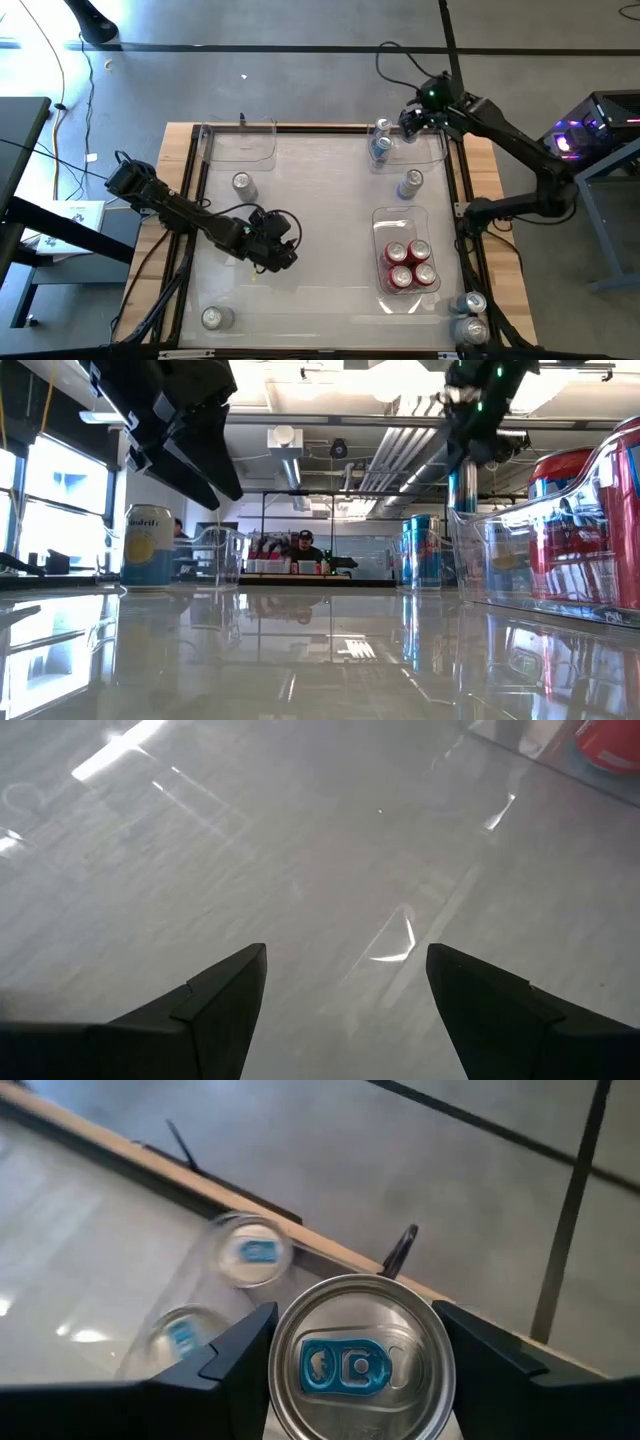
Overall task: Sort soda cans
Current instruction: Put the top left blue soda can into the top right transparent bin
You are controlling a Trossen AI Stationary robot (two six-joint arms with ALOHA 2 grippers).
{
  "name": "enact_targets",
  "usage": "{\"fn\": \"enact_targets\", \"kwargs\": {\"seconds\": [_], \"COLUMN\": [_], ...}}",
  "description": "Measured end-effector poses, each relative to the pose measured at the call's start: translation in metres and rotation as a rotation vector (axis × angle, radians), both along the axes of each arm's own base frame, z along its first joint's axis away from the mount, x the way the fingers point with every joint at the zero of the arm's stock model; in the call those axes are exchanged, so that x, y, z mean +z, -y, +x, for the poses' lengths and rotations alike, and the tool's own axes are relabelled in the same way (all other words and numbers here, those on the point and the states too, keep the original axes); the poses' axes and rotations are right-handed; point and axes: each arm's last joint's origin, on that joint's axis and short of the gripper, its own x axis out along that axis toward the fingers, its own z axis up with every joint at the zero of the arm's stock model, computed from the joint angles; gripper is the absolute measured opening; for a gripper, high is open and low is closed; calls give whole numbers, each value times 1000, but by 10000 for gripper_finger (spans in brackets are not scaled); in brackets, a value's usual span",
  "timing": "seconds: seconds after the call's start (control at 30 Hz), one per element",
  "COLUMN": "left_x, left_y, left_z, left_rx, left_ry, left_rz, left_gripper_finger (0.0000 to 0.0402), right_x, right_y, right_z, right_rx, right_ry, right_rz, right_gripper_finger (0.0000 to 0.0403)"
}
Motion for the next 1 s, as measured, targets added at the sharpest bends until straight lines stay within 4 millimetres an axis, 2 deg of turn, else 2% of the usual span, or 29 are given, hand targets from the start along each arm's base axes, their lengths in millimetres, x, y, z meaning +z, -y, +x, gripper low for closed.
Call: {"fn": "enact_targets", "kwargs": {"seconds": [0.17, 0.37, 0.67, 1.0], "left_x": [0, 0, 1, 1], "left_y": [2, 2, -3, -3], "left_z": [-1, 0, 3, 3], "left_rx": [-4, -2, 13, 8], "left_ry": [8, 11, 17, 15], "left_rz": [7, 6, 5, -1], "left_gripper_finger": [268, 268, 268, 268], "right_x": [-47, -74, -99, -102], "right_y": [17, 26, 47, 55], "right_z": [-9, -11, 5, 12], "right_rx": [-55, -86, -91, -89], "right_ry": [65, 160, 125, 130], "right_rz": [43, 27, 81, 64], "right_gripper_finger": [218, 218, 218, 228]}}
